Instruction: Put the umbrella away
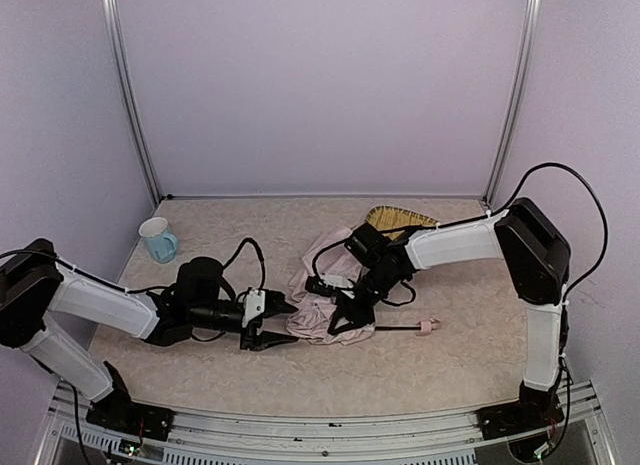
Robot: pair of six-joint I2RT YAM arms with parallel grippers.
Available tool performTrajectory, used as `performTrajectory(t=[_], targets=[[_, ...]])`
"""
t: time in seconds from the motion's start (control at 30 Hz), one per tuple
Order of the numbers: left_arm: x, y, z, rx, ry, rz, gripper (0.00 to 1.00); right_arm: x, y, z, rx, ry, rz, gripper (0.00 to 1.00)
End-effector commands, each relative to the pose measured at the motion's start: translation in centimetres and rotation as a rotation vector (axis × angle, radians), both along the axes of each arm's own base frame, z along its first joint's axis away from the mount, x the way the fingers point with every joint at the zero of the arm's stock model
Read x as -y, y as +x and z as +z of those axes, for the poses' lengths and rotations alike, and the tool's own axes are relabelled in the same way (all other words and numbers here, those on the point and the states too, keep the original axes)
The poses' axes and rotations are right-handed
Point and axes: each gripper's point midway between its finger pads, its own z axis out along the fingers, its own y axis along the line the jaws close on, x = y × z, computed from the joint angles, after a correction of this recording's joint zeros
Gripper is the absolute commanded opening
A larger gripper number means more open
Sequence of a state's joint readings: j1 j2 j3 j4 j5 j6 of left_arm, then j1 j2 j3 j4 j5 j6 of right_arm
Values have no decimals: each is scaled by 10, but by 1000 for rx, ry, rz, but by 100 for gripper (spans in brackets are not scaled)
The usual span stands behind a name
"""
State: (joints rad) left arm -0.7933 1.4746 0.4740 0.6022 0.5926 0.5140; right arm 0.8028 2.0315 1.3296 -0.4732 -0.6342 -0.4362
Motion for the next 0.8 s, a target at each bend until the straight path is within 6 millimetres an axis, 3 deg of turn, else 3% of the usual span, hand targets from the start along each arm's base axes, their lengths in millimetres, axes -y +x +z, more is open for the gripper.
performTrajectory(t=[0.0, 0.2, 0.4, 0.5, 0.63, 0.77], targets=[[13, 4, -10, 302, 136, 9, 60, 12, -54, -13, -382, -48, 65, 15], [25, 12, -46, 301, 265, -27, 63, 16, -60, -30, -478, -79, 63, 15], [29, 10, -89, 129, 398, -56, 63, 11, -46, -27, -457, -38, 45, 18], [30, 11, -100, 40, 435, -36, 56, 8, -32, -20, -440, 4, 13, 26], [29, 15, -114, -124, 499, -10, 34, 4, -19, 3, -396, 76, 1, 44], [25, 8, -119, -245, 510, -23, 28, 9, 1, 37, -281, 142, -52, 59]])
